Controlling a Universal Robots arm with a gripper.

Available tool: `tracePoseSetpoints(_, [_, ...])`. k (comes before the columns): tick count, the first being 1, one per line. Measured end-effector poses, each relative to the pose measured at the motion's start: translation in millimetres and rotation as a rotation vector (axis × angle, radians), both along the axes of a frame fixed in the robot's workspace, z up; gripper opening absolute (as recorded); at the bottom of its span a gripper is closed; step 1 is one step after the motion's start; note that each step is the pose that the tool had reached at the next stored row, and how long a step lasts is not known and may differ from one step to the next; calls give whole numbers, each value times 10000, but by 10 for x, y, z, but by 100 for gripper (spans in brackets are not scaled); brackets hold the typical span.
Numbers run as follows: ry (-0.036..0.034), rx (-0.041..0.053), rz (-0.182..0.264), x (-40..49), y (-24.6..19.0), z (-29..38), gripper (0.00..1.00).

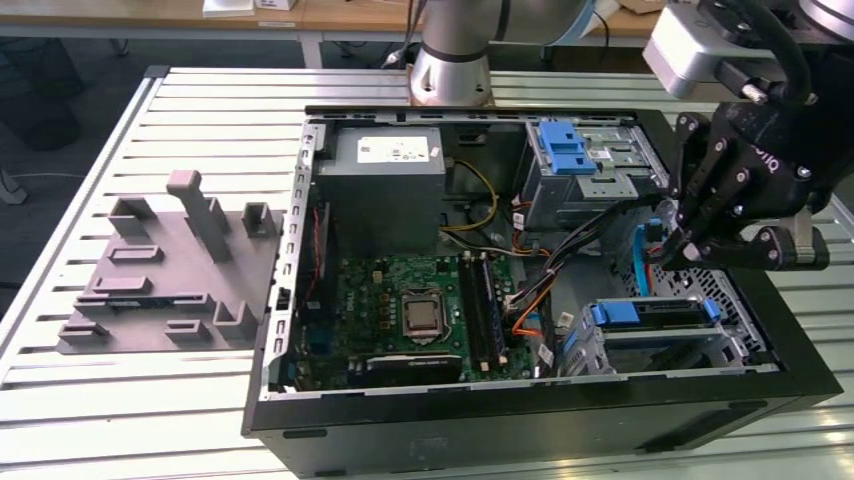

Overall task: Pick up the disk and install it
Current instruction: 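Insert the first disk wire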

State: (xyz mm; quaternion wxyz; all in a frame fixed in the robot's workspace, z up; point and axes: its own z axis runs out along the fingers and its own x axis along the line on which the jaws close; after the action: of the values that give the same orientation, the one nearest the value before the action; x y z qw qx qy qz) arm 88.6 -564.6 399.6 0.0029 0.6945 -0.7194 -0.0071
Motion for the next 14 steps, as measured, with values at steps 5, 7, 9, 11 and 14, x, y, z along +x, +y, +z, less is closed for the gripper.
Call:
tracePoseSetpoints(5, [-1, -1, 0, 202, 92, -52, 12])
tracePoseSetpoints(7, [0, -5, 0, 236, 176, -89, 12])
tracePoseSetpoints(9, [0, -6, -1, 254, 249, -121, 12])
tracePoseSetpoints(11, [0, -5, -1, 290, 301, -154, 12])
tracePoseSetpoints(14, [-1, -2, 0, 380, 338, -207, 13])
